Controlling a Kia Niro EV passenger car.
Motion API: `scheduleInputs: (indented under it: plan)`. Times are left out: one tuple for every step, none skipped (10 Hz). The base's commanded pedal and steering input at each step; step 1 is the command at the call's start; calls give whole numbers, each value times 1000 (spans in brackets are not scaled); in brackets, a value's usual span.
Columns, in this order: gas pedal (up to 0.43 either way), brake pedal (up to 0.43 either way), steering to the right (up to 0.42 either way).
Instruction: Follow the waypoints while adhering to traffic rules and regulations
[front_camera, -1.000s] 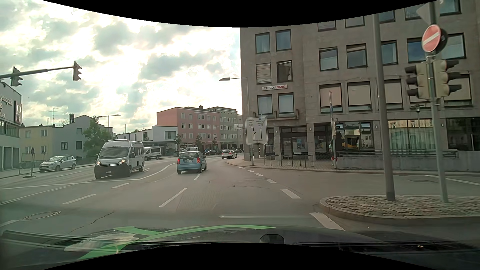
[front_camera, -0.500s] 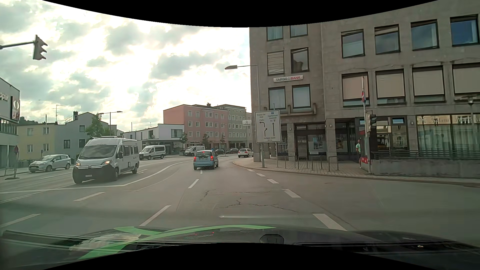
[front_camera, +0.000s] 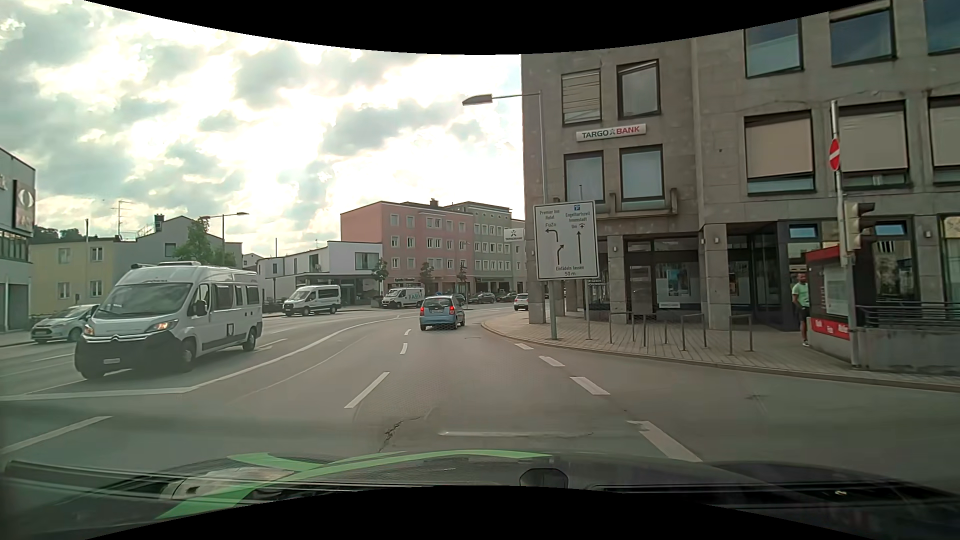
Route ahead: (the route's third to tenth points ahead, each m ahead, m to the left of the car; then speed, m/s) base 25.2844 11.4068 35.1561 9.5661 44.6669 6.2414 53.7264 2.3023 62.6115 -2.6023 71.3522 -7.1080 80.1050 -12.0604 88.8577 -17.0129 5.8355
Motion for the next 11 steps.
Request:
scheduleInputs:
  plan:
    - [150,0,-69]
    - [150,0,-69]
    - [138,0,-69]
    - [130,0,-72]
    - [130,0,-75]
    - [110,0,-75]
    - [98,0,-75]
    - [98,0,-73]
    - [110,0,-68]
    - [110,0,-64]
    - [110,0,-61]
